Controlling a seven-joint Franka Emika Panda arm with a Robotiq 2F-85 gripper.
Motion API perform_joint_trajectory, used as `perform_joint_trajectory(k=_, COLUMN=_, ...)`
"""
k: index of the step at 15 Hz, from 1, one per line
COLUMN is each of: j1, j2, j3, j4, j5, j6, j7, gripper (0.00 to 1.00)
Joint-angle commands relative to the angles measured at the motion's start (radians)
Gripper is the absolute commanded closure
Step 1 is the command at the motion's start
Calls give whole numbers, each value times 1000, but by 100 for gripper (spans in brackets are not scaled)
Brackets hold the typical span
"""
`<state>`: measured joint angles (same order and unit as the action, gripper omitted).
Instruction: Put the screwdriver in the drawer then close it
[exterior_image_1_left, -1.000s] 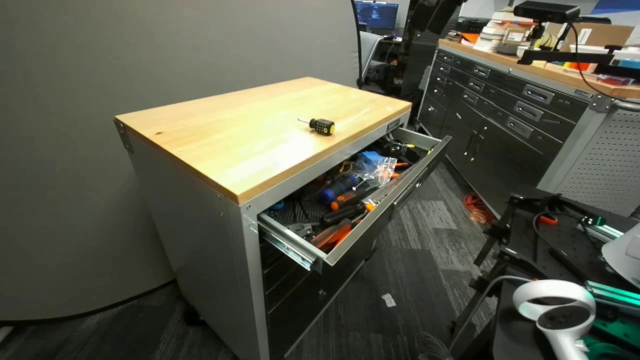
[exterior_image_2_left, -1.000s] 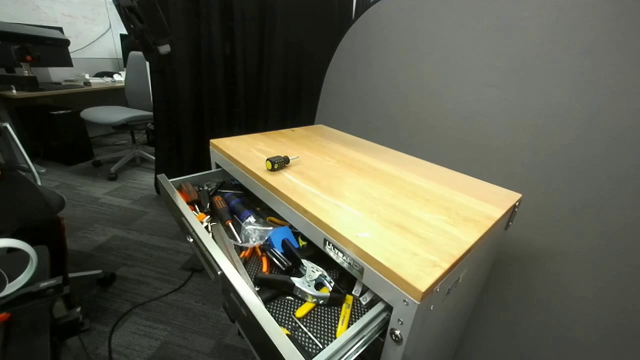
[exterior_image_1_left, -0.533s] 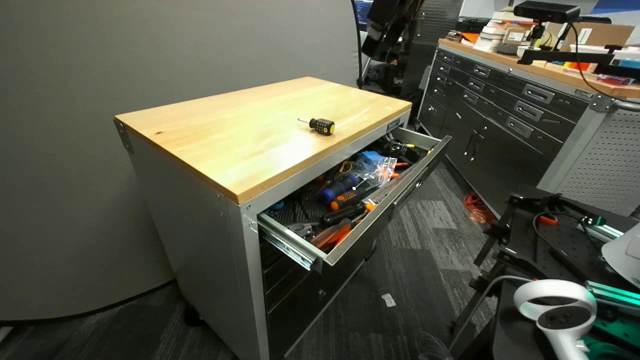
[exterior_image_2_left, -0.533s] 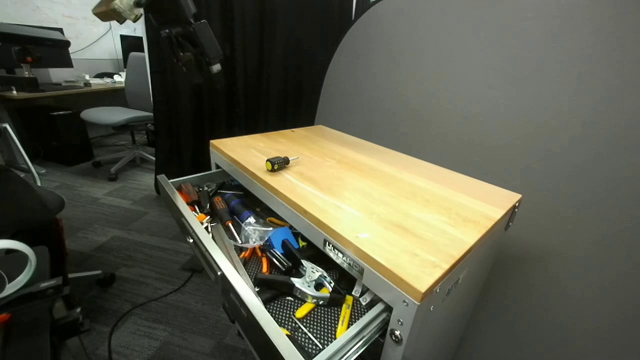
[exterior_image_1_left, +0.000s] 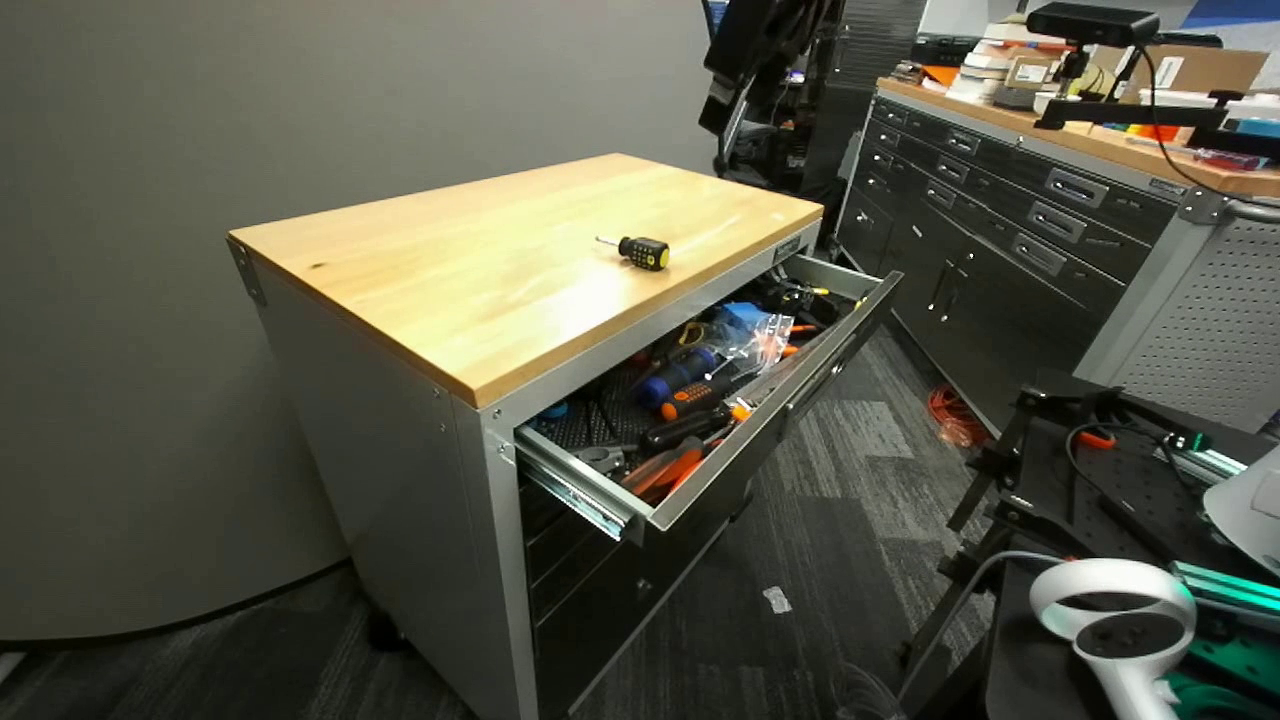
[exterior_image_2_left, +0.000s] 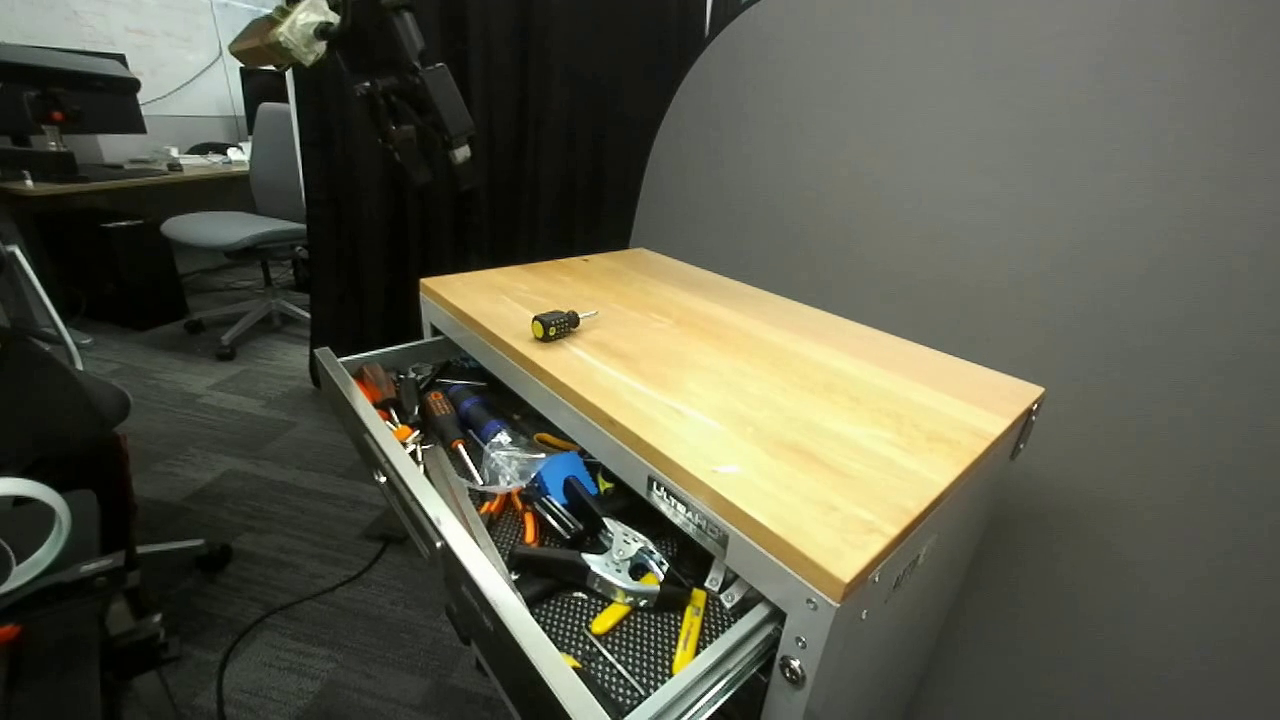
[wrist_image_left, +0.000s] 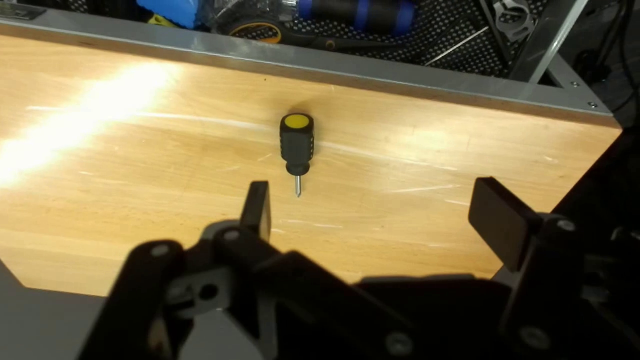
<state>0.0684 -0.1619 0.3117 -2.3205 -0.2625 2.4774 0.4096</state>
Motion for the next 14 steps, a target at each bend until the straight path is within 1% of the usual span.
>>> perform_joint_trajectory(k=1, j1=29, j2=117, j3=-26, j4=107, j5=-19, j6=-2, j7=-49, gripper=0)
perform_joint_trajectory(k=4, j1=44, j2=206, j3=-44, j4=183, j5=-32, j6=-15, j7=-92, gripper=0)
perform_joint_trajectory(k=8, j1=63, j2=295, j3=-96, j4=245, j5=-60, j6=-44, j7=-144, gripper=0)
perform_joint_trajectory(k=10, j1=74, j2=334, j3=-129, j4=259, j5=-99, j6=-39, j7=-144, gripper=0)
perform_joint_trajectory(k=14, j1=99, j2=407, j3=-178, j4=286, j5=-133, j6=-14, j7=-126, gripper=0)
